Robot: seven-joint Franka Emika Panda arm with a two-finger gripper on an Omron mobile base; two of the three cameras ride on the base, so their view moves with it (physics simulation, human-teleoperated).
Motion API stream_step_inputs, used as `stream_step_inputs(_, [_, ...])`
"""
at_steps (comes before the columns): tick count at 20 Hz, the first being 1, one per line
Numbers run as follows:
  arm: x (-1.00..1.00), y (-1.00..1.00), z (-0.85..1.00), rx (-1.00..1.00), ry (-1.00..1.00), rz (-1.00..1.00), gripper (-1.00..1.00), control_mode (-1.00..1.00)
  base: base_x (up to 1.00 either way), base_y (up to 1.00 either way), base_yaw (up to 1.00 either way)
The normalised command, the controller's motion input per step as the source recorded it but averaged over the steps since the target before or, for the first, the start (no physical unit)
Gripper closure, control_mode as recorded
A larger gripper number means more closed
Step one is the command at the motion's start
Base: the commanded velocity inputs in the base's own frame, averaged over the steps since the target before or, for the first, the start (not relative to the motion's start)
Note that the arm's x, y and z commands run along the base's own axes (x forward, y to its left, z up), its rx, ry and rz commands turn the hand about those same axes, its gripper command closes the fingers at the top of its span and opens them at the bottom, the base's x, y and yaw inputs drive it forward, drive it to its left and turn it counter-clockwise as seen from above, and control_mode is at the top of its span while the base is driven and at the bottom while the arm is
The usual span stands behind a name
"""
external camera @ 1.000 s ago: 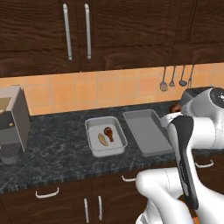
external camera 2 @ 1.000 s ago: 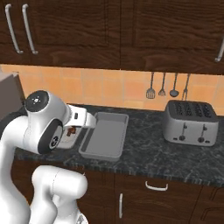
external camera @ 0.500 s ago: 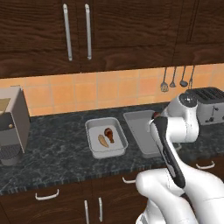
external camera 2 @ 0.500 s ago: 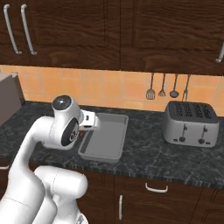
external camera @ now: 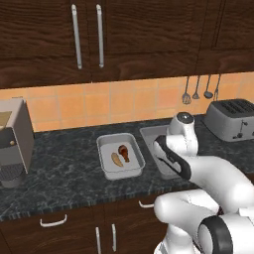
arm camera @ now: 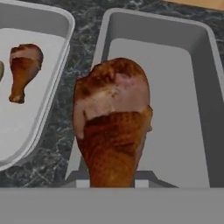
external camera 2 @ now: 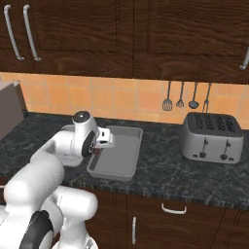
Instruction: Place one sweet potato and one chicken drumstick in each tupperware on the nearby counter, to pack two identical lunches.
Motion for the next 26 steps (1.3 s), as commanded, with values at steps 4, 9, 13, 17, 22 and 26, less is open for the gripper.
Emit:
stream_step_inputs(4, [0.71,0.00,-0.37,0.00,0.11,0.05,1.00,-1.00,0.00,0.00,0.00])
stream_step_inputs(9, [0.40,-0.11,-0.37,0.00,0.09,0.07,1.00,-1.00,0.00,0.00,0.00])
stream_step_inputs(13, [0.22,-0.08,-0.42,0.00,0.10,0.02,1.00,-1.00,0.00,0.00,0.00])
stream_step_inputs(17, [0.25,-0.01,-0.50,0.00,0.08,0.00,1.00,-1.00,0.00,0.00,0.00])
stream_step_inputs(22, [0.24,0.00,-0.39,0.00,0.11,0.00,1.00,-1.00,0.00,0.00,0.00])
stream_step_inputs(26, [0.23,-0.01,-0.29,0.00,0.07,0.00,1.00,-1.00,0.00,0.00,0.00])
